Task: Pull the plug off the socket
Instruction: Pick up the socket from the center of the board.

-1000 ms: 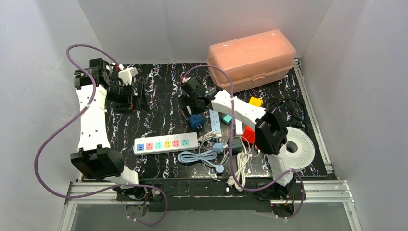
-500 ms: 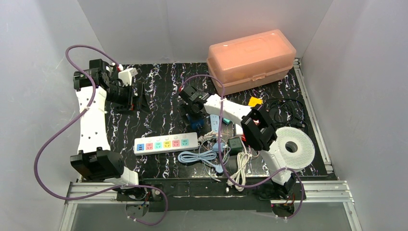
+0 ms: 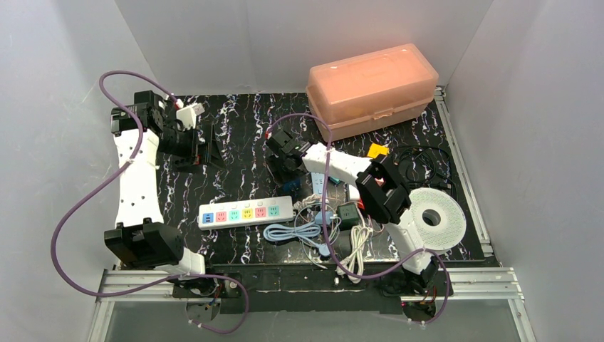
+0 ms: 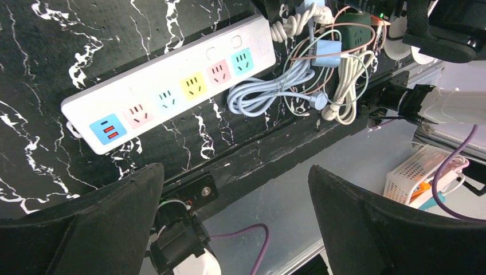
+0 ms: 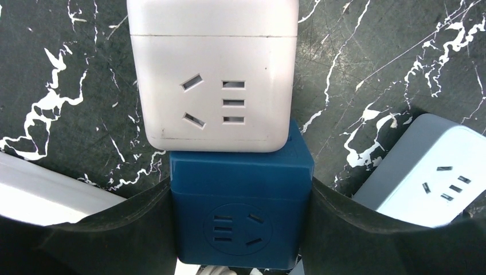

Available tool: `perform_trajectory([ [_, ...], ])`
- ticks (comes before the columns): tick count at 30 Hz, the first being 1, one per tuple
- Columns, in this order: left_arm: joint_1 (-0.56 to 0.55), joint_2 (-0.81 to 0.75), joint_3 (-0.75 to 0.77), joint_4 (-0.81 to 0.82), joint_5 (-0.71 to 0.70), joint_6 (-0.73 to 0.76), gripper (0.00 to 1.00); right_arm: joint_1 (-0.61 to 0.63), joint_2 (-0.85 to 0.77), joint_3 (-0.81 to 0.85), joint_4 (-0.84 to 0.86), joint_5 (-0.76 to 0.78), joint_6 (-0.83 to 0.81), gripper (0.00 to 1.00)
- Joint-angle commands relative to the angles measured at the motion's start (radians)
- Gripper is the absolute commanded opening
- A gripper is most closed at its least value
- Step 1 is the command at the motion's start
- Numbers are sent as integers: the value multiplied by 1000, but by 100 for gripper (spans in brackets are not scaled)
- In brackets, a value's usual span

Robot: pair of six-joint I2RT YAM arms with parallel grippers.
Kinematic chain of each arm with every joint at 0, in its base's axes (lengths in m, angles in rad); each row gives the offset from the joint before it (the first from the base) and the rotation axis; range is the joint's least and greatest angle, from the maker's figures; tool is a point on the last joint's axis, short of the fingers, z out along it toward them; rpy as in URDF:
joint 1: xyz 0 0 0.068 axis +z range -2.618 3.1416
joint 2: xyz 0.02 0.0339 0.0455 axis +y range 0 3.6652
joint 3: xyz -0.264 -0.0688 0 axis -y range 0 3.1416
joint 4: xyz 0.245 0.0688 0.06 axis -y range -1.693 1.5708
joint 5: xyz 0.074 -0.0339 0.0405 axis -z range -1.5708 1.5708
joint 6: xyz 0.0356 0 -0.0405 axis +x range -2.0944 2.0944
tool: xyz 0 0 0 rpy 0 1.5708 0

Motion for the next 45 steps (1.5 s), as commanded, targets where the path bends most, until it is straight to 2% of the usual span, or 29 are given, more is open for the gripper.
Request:
perform_trajectory([
  [1,7,-69,-34,-149,74,-7,98,7,-96,-8,40,39,-45,10],
  [6,7,-97,-27,-112,214,-11,98,6,-194,69,31,40,-96,10],
  [10,8,-100,-27,-57,337,-57,98,5,-282,76,30,-16,-94,10],
  [15,8,-129,-70,46,361,-160,98,7,-437,-78,123,-80,-88,10],
  [20,5,-136,-122,91,306,-291,98,22,-609,-224,218,-112,-133,10],
  [25,-13,-158,-222,141,335,-402,98,54,-757,-349,296,-116,-168,10],
  [26,-24,-172,-240,157,336,-412,98,59,-774,-356,291,-117,-170,55],
  [27,-35,-188,-255,177,335,-423,98,63,-789,-361,285,-121,-171,4],
  [28,-48,-205,-269,198,334,-441,98,69,-805,-366,280,-128,-172,1],
  [35,-142,-322,-364,415,294,-568,98,97,-961,-519,385,-280,-177,1],
  [38,-161,-327,-350,430,362,-546,98,100,-1016,-555,385,-361,-211,1],
  [43,-194,-328,-337,438,484,-532,98,116,-1076,-557,276,-362,-283,1],
  [45,-194,-333,-321,420,565,-473,98,120,-1094,-558,227,-366,-301,1],
])
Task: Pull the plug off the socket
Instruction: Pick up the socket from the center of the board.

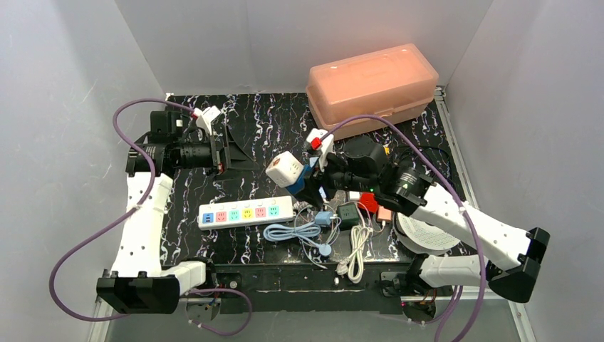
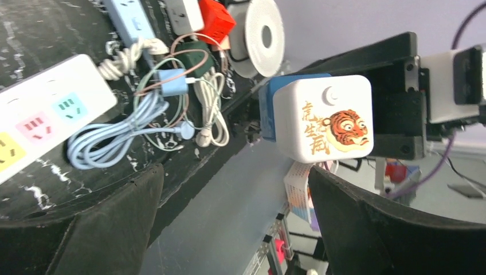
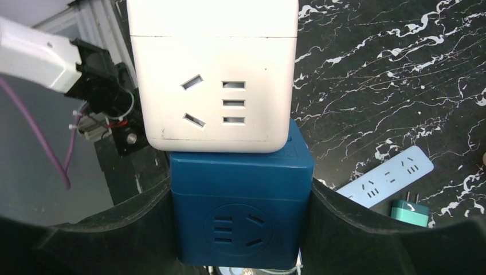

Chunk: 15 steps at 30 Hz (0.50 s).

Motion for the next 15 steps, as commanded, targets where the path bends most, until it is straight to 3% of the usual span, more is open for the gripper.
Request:
perform_trajectory([
  [1,-9,-27,37,-60,245,117,98,13,-72,14,-34,-50,-84,1],
  [6,-9,-159,49,-166,284,635,98,13,-101,68,-181,-119,-120,1],
  [15,-9,-321,-61,-117,278,1199,98,9,-13,250,-389,-241,-112,1],
])
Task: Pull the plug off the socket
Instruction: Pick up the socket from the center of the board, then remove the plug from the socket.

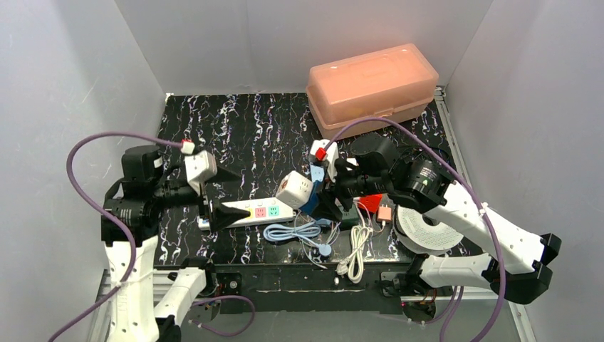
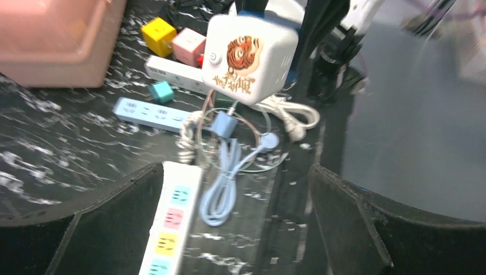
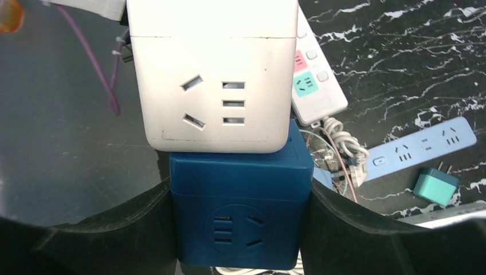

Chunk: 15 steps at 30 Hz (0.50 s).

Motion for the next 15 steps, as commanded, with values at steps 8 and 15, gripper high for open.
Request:
perform_trajectory([
  [8,-3,-141,-207,-46,113,1099,98,-77,172,261,-116,-354,57,1],
  [15,-2,-139,-222,-41,190,1344,98,-78,267,379,-272,-494,-8,1],
])
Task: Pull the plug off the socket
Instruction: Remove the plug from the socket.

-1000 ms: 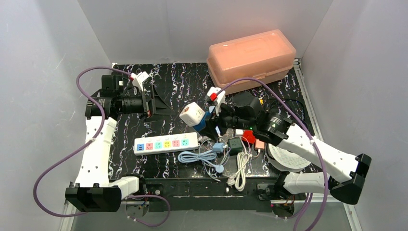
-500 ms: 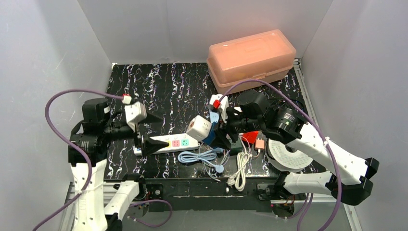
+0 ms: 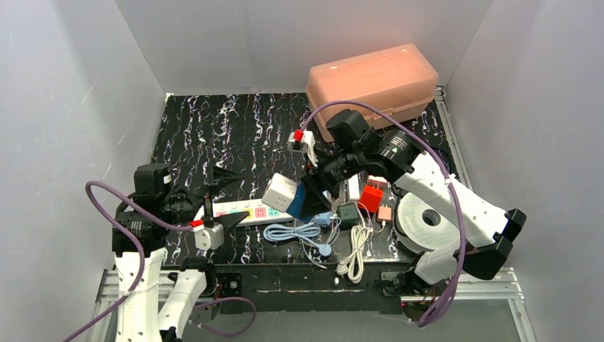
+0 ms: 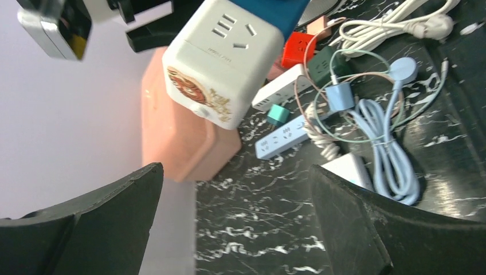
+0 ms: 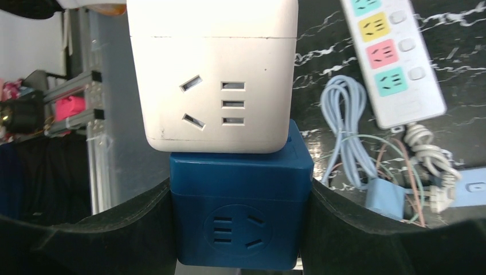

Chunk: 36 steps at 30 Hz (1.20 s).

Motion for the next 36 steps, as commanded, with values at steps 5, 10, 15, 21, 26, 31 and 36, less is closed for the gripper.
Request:
perform_trajectory([
  [5,-10,25,16,-30,131,204,98,9,17,86,-97,-159,-52,1],
  [10,-38,35,18,-30,147,215,98,28,60,127,-112,-129,-56,1],
  [15,-88,57,30,-54,143,244,98,36,111,183,-115,-107,-44,1],
  [21,-129,99,81,-213,127,378,98,55,173,247,-146,-108,-47,1],
  [26,-153,116,68,-270,129,495,98,68,202,278,-160,-116,-52,1],
  [31,-188,182,129,-497,69,733,98,84,230,296,-177,-117,-58,1],
  [36,-201,265,217,-775,13,1005,98,105,259,292,-176,-123,-57,1],
])
